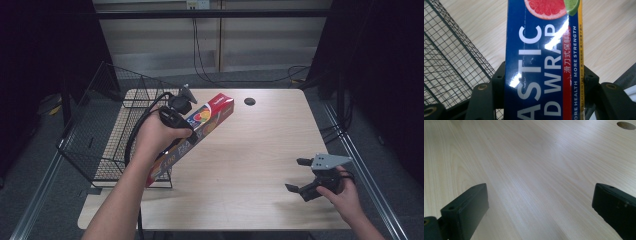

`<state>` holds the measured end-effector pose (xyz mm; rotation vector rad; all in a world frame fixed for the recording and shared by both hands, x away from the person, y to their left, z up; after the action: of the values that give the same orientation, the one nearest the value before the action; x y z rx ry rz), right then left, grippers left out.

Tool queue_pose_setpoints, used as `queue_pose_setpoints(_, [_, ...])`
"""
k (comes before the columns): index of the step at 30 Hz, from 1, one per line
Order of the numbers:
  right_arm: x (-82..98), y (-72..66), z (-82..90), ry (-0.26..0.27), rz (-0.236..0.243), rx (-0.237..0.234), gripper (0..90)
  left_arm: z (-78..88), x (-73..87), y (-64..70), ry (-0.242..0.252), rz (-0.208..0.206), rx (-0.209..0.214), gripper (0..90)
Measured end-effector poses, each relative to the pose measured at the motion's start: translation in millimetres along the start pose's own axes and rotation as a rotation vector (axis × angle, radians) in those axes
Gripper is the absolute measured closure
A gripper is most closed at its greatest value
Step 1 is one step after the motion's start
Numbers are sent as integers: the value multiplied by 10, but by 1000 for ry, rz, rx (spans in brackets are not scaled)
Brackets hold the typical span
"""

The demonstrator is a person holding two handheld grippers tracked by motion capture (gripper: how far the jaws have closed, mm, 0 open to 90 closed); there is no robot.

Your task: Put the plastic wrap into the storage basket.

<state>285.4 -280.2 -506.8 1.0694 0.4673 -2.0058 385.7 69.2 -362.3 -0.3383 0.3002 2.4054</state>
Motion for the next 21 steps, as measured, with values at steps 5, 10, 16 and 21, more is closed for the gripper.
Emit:
queue_pose_setpoints(5, [3, 8, 1, -2, -2, 8, 4, 65, -9, -44, 2, 13, -4, 418])
queue_pose_setpoints(10, [3, 7, 2, -1, -4, 6, 4, 138, -16, -103, 13, 29, -23, 418])
queue_pose_setpoints(16, [3, 2, -4, -2, -2, 3, 4, 219, 17, -200, 23, 60, -28, 418])
queue_pose_setpoints(21, [3, 3, -5, -3, 0, 6, 3, 258, 43, -274, 28, 96, -33, 418])
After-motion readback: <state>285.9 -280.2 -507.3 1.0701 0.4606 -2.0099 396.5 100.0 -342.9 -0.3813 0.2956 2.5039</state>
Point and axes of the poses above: each handheld gripper's, and its own axes: z roughly backward along the jaws, x roughly out of its underside, y roughly to its right, the point moved 7 cm from there along -z, roughly forward along the jaws, and after that the axes turned 3 degrees about z, right-handed, at the moved point
